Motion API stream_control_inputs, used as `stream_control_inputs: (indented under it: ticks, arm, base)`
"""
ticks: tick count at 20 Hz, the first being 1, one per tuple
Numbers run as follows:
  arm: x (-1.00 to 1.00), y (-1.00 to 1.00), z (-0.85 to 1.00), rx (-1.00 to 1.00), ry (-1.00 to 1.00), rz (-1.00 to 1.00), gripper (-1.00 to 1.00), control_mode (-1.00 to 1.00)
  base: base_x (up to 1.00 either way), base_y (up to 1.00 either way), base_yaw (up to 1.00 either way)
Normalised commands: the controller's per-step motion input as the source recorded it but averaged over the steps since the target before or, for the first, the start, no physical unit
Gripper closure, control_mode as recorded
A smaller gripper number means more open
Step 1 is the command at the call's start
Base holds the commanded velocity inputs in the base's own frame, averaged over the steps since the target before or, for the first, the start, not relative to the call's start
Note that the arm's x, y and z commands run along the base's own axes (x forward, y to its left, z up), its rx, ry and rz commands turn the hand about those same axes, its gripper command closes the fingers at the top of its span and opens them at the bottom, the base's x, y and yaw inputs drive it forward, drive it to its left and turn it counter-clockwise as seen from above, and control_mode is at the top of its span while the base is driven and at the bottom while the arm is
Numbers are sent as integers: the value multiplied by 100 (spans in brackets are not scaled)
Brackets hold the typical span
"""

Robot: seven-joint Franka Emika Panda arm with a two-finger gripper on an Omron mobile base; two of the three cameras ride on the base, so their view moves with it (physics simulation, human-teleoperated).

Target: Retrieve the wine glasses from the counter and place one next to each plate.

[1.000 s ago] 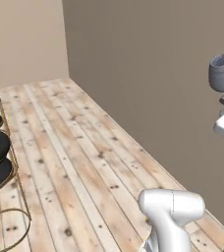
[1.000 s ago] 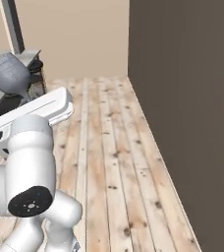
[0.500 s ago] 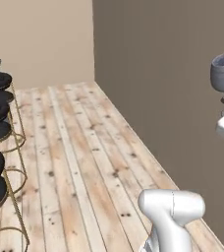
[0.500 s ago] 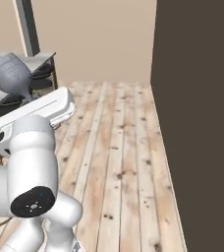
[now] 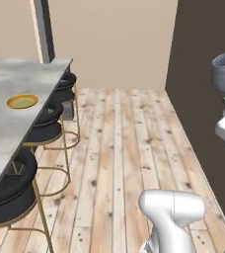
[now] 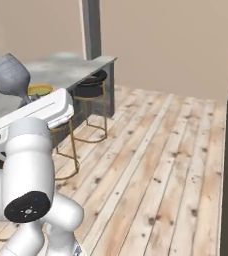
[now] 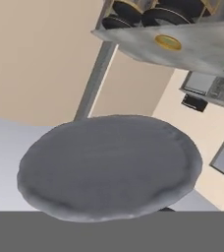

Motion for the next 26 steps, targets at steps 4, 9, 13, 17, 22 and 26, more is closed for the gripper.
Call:
stream_control_inputs:
  ticks: [4, 9, 13, 17, 22, 26]
  arm:
    - [0, 0, 0, 0, 0, 0, 100, 100]
    - [0, 0, 0, 0, 0, 0, 100, 100]
    - [0, 0, 0, 0, 0, 0, 100, 100]
    - [0, 0, 0, 0, 0, 0, 100, 100]
    - [0, 0, 0, 0, 0, 0, 100, 100]
    - [0, 0, 0, 0, 0, 0, 100, 100]
  base:
    - [100, -41, 62]
    - [98, -67, 51]
    - [68, -100, 23]
    - [75, -100, 23]
    - [98, -80, 28]
    - [100, -32, 42]
